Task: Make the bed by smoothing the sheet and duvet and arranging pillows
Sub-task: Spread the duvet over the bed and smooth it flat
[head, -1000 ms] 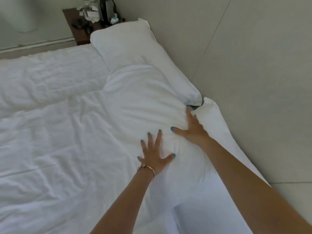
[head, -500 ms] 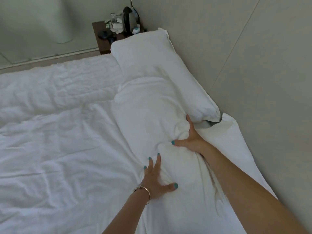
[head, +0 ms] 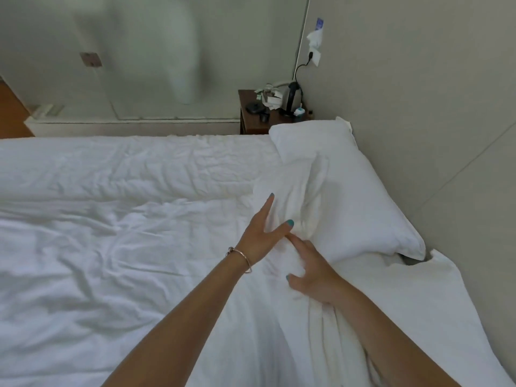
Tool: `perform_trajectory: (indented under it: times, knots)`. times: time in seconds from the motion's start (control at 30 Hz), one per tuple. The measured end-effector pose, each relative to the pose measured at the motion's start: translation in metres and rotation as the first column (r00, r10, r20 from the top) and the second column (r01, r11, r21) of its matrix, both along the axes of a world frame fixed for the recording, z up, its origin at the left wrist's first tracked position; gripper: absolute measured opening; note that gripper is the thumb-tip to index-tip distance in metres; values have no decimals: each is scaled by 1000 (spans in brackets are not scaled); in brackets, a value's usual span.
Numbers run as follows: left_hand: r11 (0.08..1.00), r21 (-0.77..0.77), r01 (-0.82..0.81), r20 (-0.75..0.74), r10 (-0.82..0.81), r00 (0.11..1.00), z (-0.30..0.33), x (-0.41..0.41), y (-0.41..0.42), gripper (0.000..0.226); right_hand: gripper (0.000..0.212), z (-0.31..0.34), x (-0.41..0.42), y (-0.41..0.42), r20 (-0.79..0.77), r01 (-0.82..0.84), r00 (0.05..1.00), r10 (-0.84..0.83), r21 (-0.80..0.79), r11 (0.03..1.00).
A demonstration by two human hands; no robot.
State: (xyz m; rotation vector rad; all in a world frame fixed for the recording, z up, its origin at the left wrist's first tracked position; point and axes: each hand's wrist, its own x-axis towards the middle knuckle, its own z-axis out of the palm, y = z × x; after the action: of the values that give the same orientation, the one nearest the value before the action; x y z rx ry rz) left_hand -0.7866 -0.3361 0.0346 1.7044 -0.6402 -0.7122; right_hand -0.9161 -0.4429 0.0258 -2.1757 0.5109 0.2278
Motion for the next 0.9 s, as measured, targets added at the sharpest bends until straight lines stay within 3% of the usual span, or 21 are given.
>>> perform_trajectory:
  times: [0.13, 0.3, 0.4, 0.47, 0.53, 0.67, 0.77, 0.8, 0.87, 0.9]
  knots:
    - [990, 134, 42, -75, -32, 997, 14, 69, 84, 107, 78, 6, 63, 127, -84, -105, 992, 97, -102, 989]
    - [980, 199, -18, -66, 32, 997, -7, 170, 227, 113, 75, 6, 163, 269, -38, -114, 993, 111, -85, 990]
    - [942, 329, -58, -178, 122, 976, -45, 214, 302, 119, 87, -36, 205, 347, -130, -187, 976, 172, -109, 976]
    - [890, 455, -37, -326, 205, 923, -86, 222, 338, 125, 99, -82, 213, 388, -257, -125, 962, 92, -115, 985]
    - [833, 552, -21, -327, 240, 914, -128, 219, 354, 131, 103, -122, 213, 415, -332, 8, 942, -49, -122, 992]
    - [833, 528, -167, -226, 328, 917, -169, 219, 332, 128, 81, -163, 211, 431, -242, 56, 963, -116, -240, 969]
    - [895, 410, -174, -72, 222, 972, -176, 218, 324, 106, 48, -151, 197, 416, -132, 90, 986, -98, -61, 994]
    - [914, 380, -143, -14, 160, 987, -180, 217, 328, 102, 44, -148, 188, 401, -42, 123, 991, -129, -133, 984]
    - [920, 367, -140, 24, 142, 990, -188, 217, 340, 97, 54, -154, 162, 363, 69, 185, 982, -176, -540, 821]
    - [911, 372, -181, -35, 208, 978, -193, 218, 344, 95, 60, -155, 148, 347, -34, 161, 970, -242, -657, 737]
